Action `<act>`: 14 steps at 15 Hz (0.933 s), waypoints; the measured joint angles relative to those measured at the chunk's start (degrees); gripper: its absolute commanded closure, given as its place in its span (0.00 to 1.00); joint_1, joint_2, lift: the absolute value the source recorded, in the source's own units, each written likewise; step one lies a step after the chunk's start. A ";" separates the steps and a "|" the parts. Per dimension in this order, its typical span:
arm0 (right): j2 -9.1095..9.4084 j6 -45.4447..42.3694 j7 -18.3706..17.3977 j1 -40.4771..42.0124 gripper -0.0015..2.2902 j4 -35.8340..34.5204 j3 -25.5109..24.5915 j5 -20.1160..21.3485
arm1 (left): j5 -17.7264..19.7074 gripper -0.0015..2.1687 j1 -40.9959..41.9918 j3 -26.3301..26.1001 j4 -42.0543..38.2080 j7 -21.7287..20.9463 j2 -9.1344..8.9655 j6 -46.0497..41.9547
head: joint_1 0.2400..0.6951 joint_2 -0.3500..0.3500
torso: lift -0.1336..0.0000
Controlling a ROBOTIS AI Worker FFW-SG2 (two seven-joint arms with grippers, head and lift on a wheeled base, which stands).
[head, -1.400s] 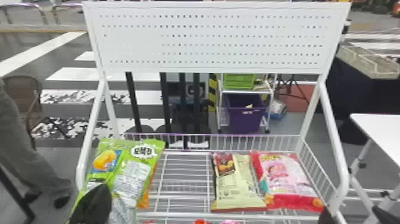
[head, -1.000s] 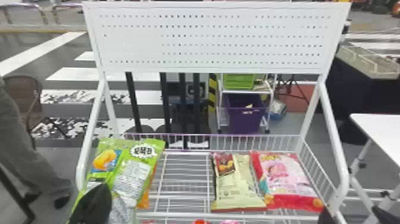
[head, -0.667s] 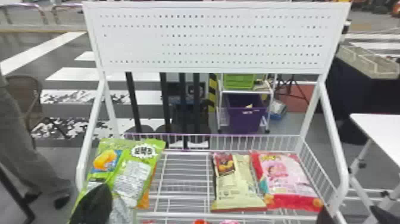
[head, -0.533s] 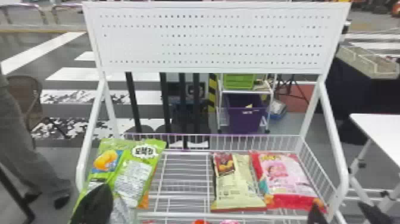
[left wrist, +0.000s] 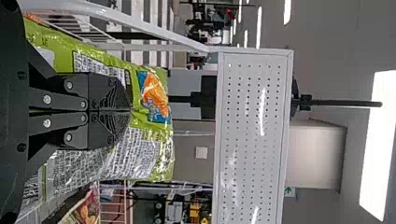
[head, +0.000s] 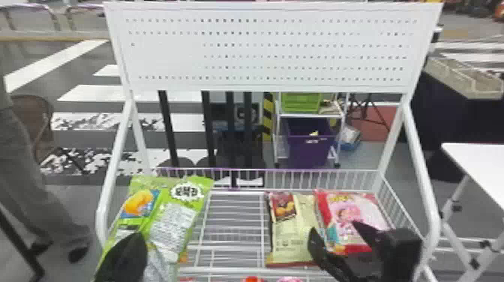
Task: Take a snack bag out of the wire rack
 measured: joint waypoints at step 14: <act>2.38 16.07 5.25 -21.85 0.97 20.35 8.39 -3.73 | 0.40 0.87 -1.06 -0.03 1.48 0.12 0.27 0.00 | 0.57 0.50 | 1.00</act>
